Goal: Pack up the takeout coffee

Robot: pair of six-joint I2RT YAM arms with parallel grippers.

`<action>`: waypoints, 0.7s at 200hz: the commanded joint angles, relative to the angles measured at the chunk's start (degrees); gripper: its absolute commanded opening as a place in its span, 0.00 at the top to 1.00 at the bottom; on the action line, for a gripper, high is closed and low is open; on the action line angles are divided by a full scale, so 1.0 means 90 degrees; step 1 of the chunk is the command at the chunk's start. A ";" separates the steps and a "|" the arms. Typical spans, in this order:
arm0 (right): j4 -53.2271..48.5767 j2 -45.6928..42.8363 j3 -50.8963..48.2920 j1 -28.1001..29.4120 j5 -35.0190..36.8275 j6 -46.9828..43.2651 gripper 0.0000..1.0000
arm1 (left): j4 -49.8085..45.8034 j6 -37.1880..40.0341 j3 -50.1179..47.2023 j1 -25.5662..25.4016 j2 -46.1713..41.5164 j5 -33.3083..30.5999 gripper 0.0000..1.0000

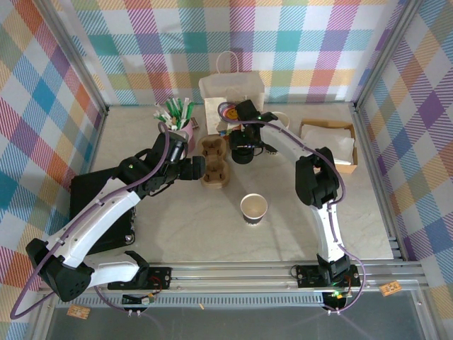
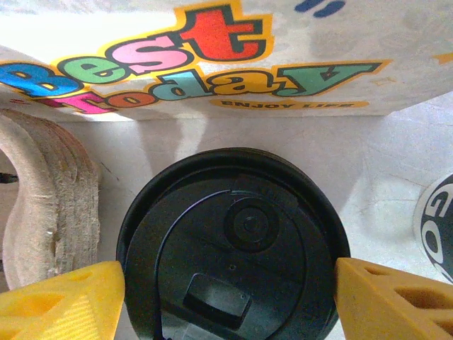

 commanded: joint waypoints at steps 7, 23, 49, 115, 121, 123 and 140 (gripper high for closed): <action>-0.0158 0.0171 0.0163 -0.0025 -0.0105 0.0072 0.24 | -0.0083 -0.0025 -0.0017 0.0043 -0.0134 -0.0021 0.14; -0.0158 0.0176 0.0160 -0.0027 -0.0108 0.0071 0.25 | -0.0087 -0.0025 -0.0017 0.0039 -0.0151 -0.0020 0.14; -0.0163 0.0171 0.0146 -0.0020 -0.0148 0.0058 0.24 | -0.0088 -0.0028 -0.0018 0.0047 -0.0145 -0.0021 0.14; -0.0220 0.0108 0.0176 -0.0022 -0.0106 -0.0014 0.21 | -0.0038 -0.0034 -0.0032 0.0047 -0.0129 -0.0002 0.14; -0.0240 0.0119 0.0189 -0.0022 -0.0108 -0.0027 0.21 | -0.0038 -0.0038 -0.0033 0.0055 -0.0125 0.0001 0.14; -0.0237 0.0114 0.0186 -0.0020 -0.0111 -0.0033 0.21 | -0.0041 -0.0045 -0.0029 0.0052 -0.0129 -0.0001 0.14; -0.0254 0.0116 0.0182 -0.0022 -0.0172 -0.0071 0.20 | -0.0029 -0.0066 -0.0036 0.0049 -0.0134 -0.0019 0.14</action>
